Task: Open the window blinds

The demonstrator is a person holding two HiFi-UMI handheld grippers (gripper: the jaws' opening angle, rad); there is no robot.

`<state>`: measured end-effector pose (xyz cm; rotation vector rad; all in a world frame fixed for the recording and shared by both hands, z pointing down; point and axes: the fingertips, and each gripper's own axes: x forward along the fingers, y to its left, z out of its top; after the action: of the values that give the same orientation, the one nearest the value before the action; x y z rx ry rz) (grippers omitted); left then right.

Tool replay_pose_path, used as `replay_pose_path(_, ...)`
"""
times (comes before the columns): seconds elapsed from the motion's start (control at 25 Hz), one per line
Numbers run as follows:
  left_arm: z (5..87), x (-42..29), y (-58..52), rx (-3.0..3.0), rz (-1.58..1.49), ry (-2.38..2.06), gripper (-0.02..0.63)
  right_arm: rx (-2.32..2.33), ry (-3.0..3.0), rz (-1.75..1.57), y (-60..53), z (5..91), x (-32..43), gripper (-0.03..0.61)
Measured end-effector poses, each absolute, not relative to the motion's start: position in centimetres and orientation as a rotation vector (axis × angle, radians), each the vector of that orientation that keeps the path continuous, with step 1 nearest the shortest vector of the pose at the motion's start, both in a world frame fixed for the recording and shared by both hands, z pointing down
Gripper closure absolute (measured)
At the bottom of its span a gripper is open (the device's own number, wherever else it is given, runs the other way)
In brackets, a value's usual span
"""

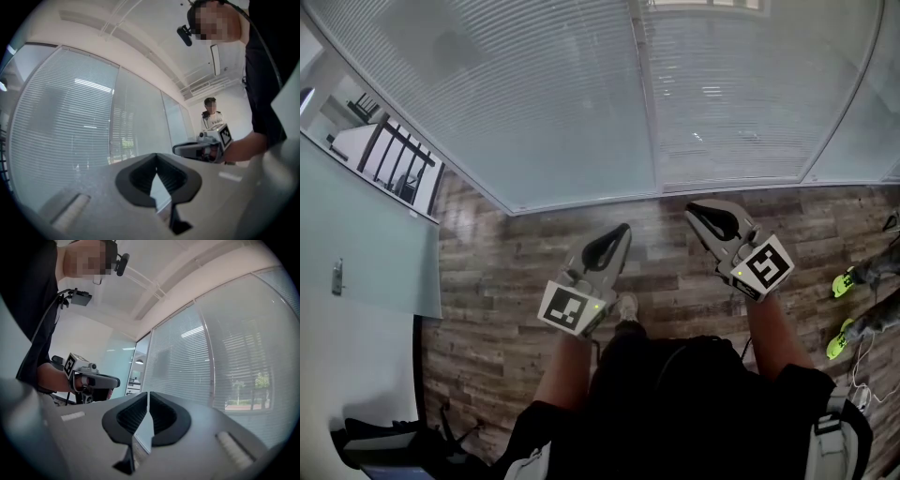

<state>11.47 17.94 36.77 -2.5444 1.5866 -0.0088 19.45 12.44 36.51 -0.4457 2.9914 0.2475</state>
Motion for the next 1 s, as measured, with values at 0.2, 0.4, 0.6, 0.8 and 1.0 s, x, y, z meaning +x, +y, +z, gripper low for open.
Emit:
replay_pose_path(0.2,36.1,9.4,15.8,-2.560,0.011,1.562,0.609,-0.459,2.993,0.275,10.9,35.8,17.3,0.568)
replay_pose_path(0.4,35.9,7.3,13.0,-2.578,0.019,1.510,0.609,-0.482,2.989,0.299,8.6,35.2,14.8,0.569)
replay_pose_path(0.6,35.4,4.7,10.4,-2.603,0.030,1.477,0.609,-0.526,3.007,0.298,6.2,34.9,12.4,0.568)
replay_pose_path(0.8,34.7,2.5,7.5,-2.635,0.070,1.429,0.610,-0.567,2.998,0.312,3.7,34.5,9.8,0.569)
replay_pose_path(1.0,35.6,0.2,4.9,-2.685,0.055,1.370,0.609,-0.652,3.000,0.314,1.5,34.7,8.0,0.568)
